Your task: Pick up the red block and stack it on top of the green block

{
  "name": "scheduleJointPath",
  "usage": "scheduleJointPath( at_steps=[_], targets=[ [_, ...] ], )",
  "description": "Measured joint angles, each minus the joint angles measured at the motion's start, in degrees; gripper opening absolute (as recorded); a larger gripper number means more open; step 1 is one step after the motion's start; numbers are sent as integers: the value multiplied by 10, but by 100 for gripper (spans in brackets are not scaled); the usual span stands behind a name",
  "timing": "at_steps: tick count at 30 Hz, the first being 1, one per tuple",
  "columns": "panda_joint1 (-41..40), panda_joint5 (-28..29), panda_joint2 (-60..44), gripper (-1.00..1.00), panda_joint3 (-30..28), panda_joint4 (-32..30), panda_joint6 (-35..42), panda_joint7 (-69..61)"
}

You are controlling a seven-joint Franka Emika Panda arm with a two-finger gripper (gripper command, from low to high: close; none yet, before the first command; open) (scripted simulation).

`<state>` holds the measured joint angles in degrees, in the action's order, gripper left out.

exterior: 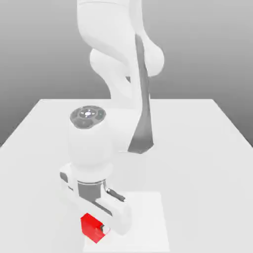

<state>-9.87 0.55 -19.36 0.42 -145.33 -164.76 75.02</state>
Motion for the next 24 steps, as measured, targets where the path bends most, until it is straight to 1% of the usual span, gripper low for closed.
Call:
scheduleJointPath(
  at_steps=[5, 6, 11, 17, 19, 24],
  targets=[
    [-2, -3, 90, -100, 2, -14, 76, -2],
    [-5, -4, 111, -100, -3, -25, 85, 0],
    [-72, 2, 214, -100, -32, -113, 101, 29],
    [-132, 26, 333, -100, -59, -222, 111, 75],
    [-139, 27, 319, -100, -63, -234, 86, 79],
    [-134, 8, 224, -100, -66, -234, -10, 67]
  ],
)
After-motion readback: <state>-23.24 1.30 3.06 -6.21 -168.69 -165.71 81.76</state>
